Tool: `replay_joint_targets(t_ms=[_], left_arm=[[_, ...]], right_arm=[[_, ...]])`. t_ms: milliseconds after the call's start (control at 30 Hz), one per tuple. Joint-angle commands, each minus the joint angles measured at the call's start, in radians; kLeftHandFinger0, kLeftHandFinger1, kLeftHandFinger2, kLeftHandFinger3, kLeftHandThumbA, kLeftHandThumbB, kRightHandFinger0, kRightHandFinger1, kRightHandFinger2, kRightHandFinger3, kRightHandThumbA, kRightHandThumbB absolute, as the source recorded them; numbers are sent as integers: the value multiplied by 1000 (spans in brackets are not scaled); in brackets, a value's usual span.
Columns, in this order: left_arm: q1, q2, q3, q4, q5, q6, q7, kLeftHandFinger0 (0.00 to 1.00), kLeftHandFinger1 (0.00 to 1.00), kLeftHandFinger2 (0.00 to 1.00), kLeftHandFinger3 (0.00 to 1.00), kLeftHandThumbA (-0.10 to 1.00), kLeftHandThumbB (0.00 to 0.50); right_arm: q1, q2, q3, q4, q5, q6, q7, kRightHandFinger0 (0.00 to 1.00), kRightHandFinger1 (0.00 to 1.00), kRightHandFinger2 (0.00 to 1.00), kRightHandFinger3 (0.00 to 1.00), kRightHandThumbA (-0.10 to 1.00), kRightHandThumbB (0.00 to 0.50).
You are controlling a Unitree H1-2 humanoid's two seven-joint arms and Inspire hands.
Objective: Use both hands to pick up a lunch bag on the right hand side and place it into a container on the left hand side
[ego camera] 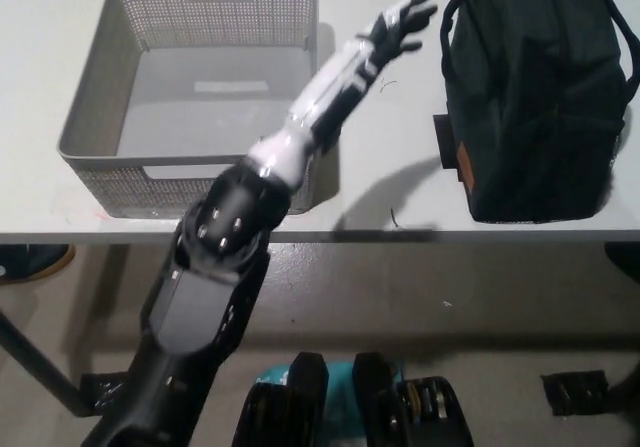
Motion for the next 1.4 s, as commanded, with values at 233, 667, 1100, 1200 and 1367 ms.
replay_joint_targets(t_ms=[233,667,1100,1200,1367], left_arm=[[-191,-111,147,173,-98,66,65,1000,1000,1000,1000,1000,357],[-315,-161,162,393,-96,70,67,1000,1000,1000,1000,1000,399],[-399,-233,262,697,-156,32,123,1000,1000,1000,1000,1000,336],[-399,-241,281,753,-156,15,139,1000,1000,1000,1000,1000,351],[-390,-236,289,790,-150,-12,136,1000,1000,1000,1000,1000,371]], right_arm=[[-229,-50,-5,249,62,27,24,1000,1000,1000,1000,1000,254],[-338,-52,-3,333,70,59,23,1000,1000,1000,1000,1000,264],[-336,-42,-3,327,84,54,23,1000,1000,1000,1000,1000,266],[-330,-43,-2,321,91,58,27,1000,1000,1000,1000,1000,267],[-330,-49,-5,334,112,63,44,1000,1000,1000,1000,1000,275]])
